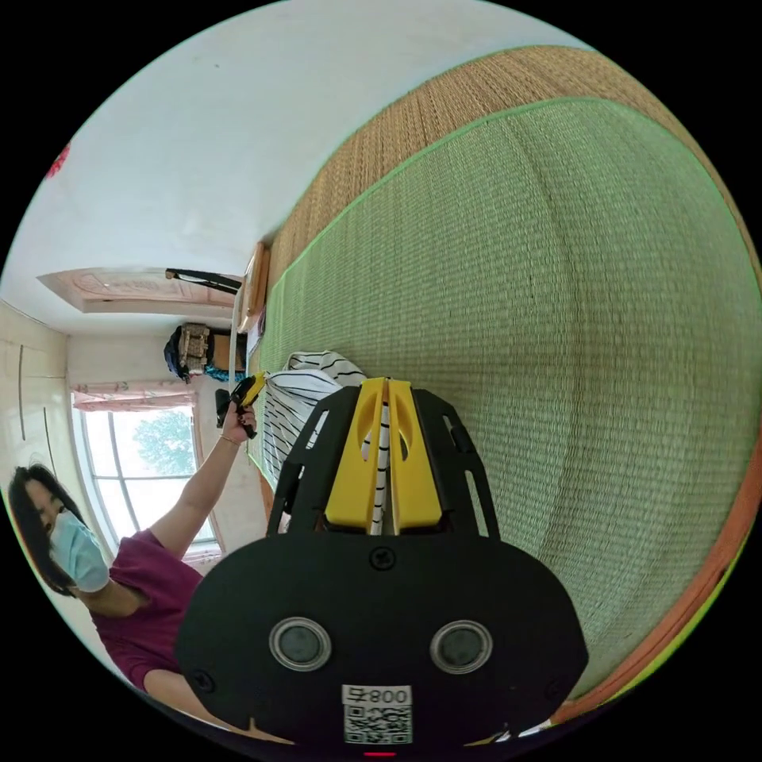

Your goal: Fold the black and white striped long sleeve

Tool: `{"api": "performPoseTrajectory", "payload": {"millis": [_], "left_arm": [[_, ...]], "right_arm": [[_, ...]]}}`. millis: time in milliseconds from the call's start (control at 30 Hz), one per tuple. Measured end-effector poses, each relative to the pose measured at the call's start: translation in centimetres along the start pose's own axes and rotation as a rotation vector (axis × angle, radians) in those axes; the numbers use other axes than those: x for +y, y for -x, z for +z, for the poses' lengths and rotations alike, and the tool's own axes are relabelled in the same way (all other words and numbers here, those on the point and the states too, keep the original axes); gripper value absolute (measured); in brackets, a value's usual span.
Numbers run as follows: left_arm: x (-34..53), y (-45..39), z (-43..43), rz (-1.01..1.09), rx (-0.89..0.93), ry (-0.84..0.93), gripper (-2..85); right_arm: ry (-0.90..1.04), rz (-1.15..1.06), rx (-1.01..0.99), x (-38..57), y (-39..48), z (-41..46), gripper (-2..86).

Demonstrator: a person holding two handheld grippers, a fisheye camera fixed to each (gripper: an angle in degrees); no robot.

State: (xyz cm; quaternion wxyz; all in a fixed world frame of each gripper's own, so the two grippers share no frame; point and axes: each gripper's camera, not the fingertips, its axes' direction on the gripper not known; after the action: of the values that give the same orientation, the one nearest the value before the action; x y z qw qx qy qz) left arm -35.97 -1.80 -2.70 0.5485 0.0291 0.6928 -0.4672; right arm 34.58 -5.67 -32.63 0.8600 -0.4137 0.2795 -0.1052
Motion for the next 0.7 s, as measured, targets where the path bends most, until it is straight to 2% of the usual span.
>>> {"api": "performPoseTrajectory", "payload": {"millis": [167, 333, 533, 633, 700], "left_arm": [[1.5, 4.3, 2.2, -0.008, 0.059, -0.075, 6.1], [5.4, 4.5, 6.5, 0.098, 0.093, 0.012, 6.4], [11.8, 1.9, 15.0, 0.355, -0.066, 0.208, 6.8], [13.5, 1.8, 18.8, 0.416, -0.141, 0.267, 6.9], [14.4, 1.6, 20.7, 0.455, -0.178, 0.285, 7.1]], "right_arm": [[-0.041, 0.006, -0.065, -0.5, 0.9, -1.6, 1.2], [-0.088, 0.010, -0.140, -0.1, 2.7, -3.6, 2.8], [-0.145, 0.006, -0.196, 1.1, 6.0, -6.1, 4.6], [-0.123, -0.065, -0.149, 1.7, 10.4, -6.3, 4.6], [-0.071, -0.157, -0.041, 1.9, 15.3, -5.2, 4.8]]}}
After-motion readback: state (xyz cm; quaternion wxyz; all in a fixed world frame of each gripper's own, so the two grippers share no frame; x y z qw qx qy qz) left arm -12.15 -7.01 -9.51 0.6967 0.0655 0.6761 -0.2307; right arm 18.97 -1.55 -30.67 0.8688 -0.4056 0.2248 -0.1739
